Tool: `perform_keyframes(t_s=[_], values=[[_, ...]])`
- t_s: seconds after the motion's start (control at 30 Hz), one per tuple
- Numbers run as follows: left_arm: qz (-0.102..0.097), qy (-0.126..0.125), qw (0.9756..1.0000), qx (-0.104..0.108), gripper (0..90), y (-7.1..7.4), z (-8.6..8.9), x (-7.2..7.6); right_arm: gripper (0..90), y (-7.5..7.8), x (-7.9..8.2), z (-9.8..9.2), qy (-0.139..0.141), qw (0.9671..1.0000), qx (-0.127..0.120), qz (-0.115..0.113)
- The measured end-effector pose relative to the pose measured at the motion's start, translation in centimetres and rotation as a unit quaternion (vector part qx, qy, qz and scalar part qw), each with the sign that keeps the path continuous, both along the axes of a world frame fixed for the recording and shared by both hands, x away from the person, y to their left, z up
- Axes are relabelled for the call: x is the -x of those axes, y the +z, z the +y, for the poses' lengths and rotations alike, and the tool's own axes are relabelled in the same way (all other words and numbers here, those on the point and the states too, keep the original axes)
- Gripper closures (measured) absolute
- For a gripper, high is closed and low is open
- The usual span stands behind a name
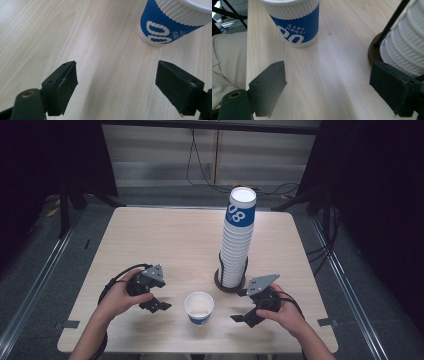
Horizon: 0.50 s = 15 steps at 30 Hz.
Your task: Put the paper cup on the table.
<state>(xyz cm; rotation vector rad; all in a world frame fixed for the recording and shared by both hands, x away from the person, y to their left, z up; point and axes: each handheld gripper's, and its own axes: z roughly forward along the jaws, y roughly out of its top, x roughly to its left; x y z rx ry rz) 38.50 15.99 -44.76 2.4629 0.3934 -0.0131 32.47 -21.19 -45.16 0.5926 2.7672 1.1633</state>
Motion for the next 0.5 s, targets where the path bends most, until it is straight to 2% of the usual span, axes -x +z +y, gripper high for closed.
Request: perform_keyframes(t_s=[0.27, 0.5], values=[[0.001, 0.010, 0.9999, 0.006, 17.6, -0.4, 0.8, -0.3, 13.1, -0.1, 0.2, -1.5, -0.017, 0.9999, 0.001, -0.003], [0.007, 0.019, 0.9998, 0.008, 17.6, -0.8, 1.8, -0.7, 13.4, -1.0, 0.7, -2.8, -0.029, 0.9995, 0.009, -0.002]])
